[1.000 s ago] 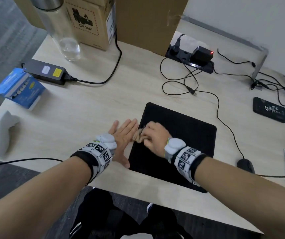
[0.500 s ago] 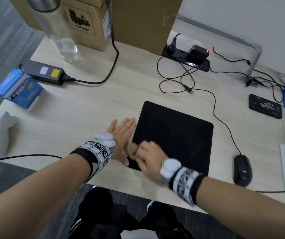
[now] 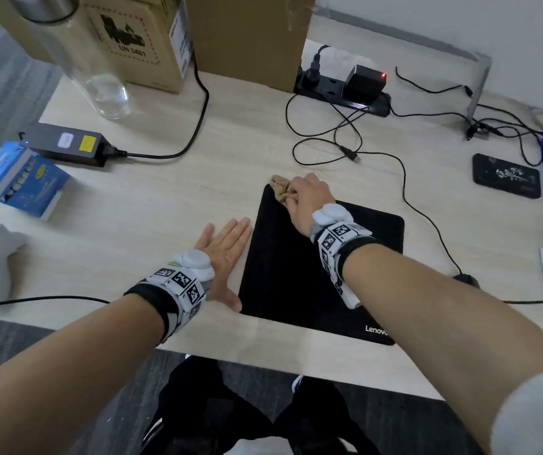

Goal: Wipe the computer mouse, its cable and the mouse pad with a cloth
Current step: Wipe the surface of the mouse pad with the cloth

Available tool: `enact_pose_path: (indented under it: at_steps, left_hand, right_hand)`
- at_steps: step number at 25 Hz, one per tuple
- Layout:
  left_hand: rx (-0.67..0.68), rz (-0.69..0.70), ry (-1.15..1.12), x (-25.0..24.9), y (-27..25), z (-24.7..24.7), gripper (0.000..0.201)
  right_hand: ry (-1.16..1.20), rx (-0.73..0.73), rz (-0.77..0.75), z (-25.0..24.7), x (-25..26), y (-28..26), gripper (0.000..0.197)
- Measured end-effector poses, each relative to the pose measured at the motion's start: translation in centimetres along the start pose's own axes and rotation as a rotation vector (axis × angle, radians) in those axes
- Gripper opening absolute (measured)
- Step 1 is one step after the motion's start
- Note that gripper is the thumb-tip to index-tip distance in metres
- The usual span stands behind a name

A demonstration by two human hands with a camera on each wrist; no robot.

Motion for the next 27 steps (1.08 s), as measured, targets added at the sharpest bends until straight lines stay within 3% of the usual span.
enact_pose_path:
  at_steps: [3,6,9,11,13,15,18,21,24,27]
  left_hand:
    - [0.001,-0.009,0.108,-0.8,-0.2,-0.4,0.146]
    - [-0.035,0.066,0.096,-2.3,0.4,-1.4,0.147]
    - [-0.025,0.101,0.062,-3.9,1.8,-2.2,0.145]
    - [0.020,0.086,0.128,-4.4,2.4,-1.8,0.143]
    - [0.039,0.069,0.148,-4.5,2.5,-1.5,0.143]
    - [0.054,0.064,0.146,-4.3,2.5,-1.4,0.143]
    - [0.079,0.052,0.155,-4.2,2.7,-1.3,0.144]
    - [0.110,0.043,0.170,-4.6,2.7,-1.4,0.144]
    - [0.106,0.034,0.170,-4.7,2.4,-1.7,0.144]
    - [0.127,0.014,0.203,-5.4,2.3,-2.1,0.143]
  right_hand:
    - [0.027,0.025,-0.056,0.2,0.4,-3.2,0.032]
    - [0.085,0.069,-0.198,1.0,-0.2,-10.7,0.019]
    - [0.080,0.204,-0.391,1.2,-1.6,-18.1,0.008]
    - [0.027,0.286,-0.569,1.3,-2.4,-19.4,0.005]
    - [-0.019,0.305,-0.659,1.3,-2.8,-16.6,0.014]
    - [-0.038,0.217,-0.558,1.0,-2.7,-11.3,0.021]
    - [-0.011,0.076,-0.163,-1.2,-2.8,-3.0,0.030]
    - [-0.089,0.150,0.062,-2.1,-2.9,-0.1,0.036]
    - [-0.030,0.096,0.035,-1.3,-2.8,-3.5,0.029]
    - [0.084,0.114,-0.212,0.7,-2.7,-11.8,0.023]
Point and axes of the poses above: each hand's wrist, its own y-axis towards the middle knuckle, its own z-axis out of the palm, x = y × z, the point moved 4 cm from there along y, towards the middle knuckle, and after that the axes turned 10 degrees about z, right-handed, at the moved point
